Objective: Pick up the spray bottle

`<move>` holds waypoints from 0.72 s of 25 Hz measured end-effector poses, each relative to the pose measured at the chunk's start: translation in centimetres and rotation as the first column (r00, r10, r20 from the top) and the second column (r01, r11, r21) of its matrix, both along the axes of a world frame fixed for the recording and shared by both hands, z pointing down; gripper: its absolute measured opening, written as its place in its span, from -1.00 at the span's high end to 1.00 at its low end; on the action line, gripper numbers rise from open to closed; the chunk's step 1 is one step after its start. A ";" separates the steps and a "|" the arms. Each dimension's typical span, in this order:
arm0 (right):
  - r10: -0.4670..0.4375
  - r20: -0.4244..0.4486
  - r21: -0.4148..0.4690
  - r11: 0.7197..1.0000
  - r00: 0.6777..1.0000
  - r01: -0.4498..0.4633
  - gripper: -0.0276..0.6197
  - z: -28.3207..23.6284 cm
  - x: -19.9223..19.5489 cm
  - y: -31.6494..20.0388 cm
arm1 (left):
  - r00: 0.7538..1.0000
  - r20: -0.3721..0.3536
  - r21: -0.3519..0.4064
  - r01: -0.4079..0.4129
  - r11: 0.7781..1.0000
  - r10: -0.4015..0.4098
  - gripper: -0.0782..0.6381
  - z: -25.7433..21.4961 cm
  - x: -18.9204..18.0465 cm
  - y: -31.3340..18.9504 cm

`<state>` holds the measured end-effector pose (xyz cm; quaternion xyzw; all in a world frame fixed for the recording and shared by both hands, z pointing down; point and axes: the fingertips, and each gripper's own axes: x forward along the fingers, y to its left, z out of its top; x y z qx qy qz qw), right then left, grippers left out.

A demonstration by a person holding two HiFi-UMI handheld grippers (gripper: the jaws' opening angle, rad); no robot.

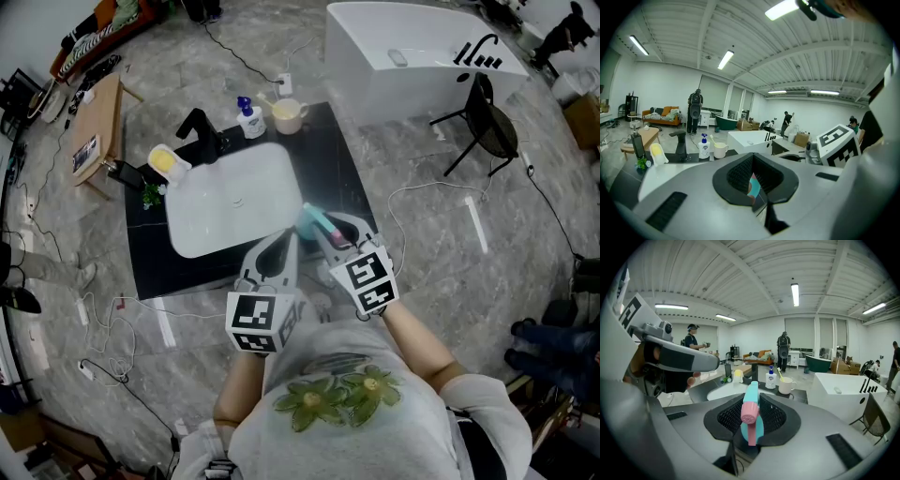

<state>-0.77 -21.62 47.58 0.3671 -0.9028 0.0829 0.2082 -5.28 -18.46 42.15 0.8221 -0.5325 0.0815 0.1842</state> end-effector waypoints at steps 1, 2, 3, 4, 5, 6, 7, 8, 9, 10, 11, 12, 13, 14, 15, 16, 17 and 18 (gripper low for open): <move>0.000 0.003 0.005 1.000 1.000 0.000 0.64 -0.3 0.0 0.1 | 1.000 0.000 0.002 -0.001 1.000 0.001 0.76 -0.1 0.1 0.1; 0.001 0.005 0.010 1.000 1.000 -0.001 0.64 -0.7 0.1 0.2 | 1.000 0.000 0.004 -0.002 1.000 0.002 0.76 -0.2 0.1 0.2; 0.001 0.007 0.013 1.000 1.000 -0.001 0.64 -1.0 0.1 0.3 | 1.000 0.000 0.006 -0.002 1.000 0.002 0.76 -0.3 0.1 0.3; 0.000 0.010 0.016 1.000 1.000 0.000 0.64 -1.3 0.1 0.5 | 1.000 0.000 0.008 -0.003 1.000 0.003 0.76 -0.4 0.2 0.3; 0.000 0.013 0.020 1.000 1.000 0.000 0.64 -1.6 0.1 0.6 | 1.000 0.001 0.009 -0.004 1.000 0.004 0.76 -0.5 0.2 0.4; 0.000 0.017 0.025 1.000 1.000 0.000 0.64 -1.9 0.1 0.7 | 1.000 0.001 0.011 -0.005 1.000 0.005 0.76 -0.5 0.2 0.5; 0.000 0.020 0.030 1.000 1.000 0.000 0.64 -2.2 0.1 0.9 | 1.000 0.000 0.012 -0.006 1.000 0.006 0.76 -0.5 0.2 0.7; 0.000 0.025 0.036 0.999 1.000 0.000 0.64 -2.5 0.1 1.0 | 1.000 0.000 0.013 -0.008 1.000 0.008 0.76 -0.5 0.3 0.8; -0.001 0.029 0.041 0.999 1.000 -0.001 0.64 -2.7 0.1 1.1 | 1.000 0.000 0.015 -0.008 1.000 0.008 0.76 -0.5 0.3 0.9; -0.001 0.031 0.045 0.999 1.000 0.000 0.64 -3.0 0.1 1.3 | 1.000 0.000 0.017 -0.008 1.000 0.008 0.76 -0.6 0.3 1.0; -0.002 0.032 0.049 0.999 0.999 0.001 0.64 -3.3 0.1 1.5 | 1.000 0.000 0.019 -0.008 1.000 0.008 0.76 -0.7 0.3 1.1; -0.004 0.030 0.055 0.999 1.000 0.002 0.64 -3.5 0.1 1.8 | 1.000 0.000 0.021 -0.008 1.000 0.008 0.76 -0.8 0.4 1.2; -0.005 0.027 0.060 0.998 1.000 0.003 0.64 -3.7 0.2 2.0 | 1.000 -0.001 0.022 -0.009 1.000 0.009 0.76 -0.9 0.4 1.3; -0.006 0.026 0.064 0.998 1.000 0.004 0.64 -4.0 0.2 2.2 | 1.000 -0.002 0.023 -0.010 1.000 0.010 0.76 -0.9 0.5 1.5; -0.006 0.026 0.067 0.998 1.000 0.004 0.64 -4.2 0.3 2.5 | 1.000 -0.002 0.024 -0.011 1.000 0.011 0.76 -1.0 0.6 1.6; -0.006 0.030 0.068 0.998 1.000 0.004 0.64 -4.4 0.4 2.7 | 1.000 -0.002 0.026 -0.013 1.000 0.013 0.76 -1.0 0.7 1.8; -0.006 0.034 0.071 0.998 0.999 0.003 0.64 -4.6 0.4 2.9 | 1.000 -0.001 0.027 -0.016 0.999 0.016 0.76 -1.1 0.8 1.9; -0.005 0.038 0.076 0.997 0.999 0.002 0.64 -4.9 0.5 3.1 | 1.000 -0.001 0.029 -0.018 0.999 0.018 0.76 -1.1 0.9 2.1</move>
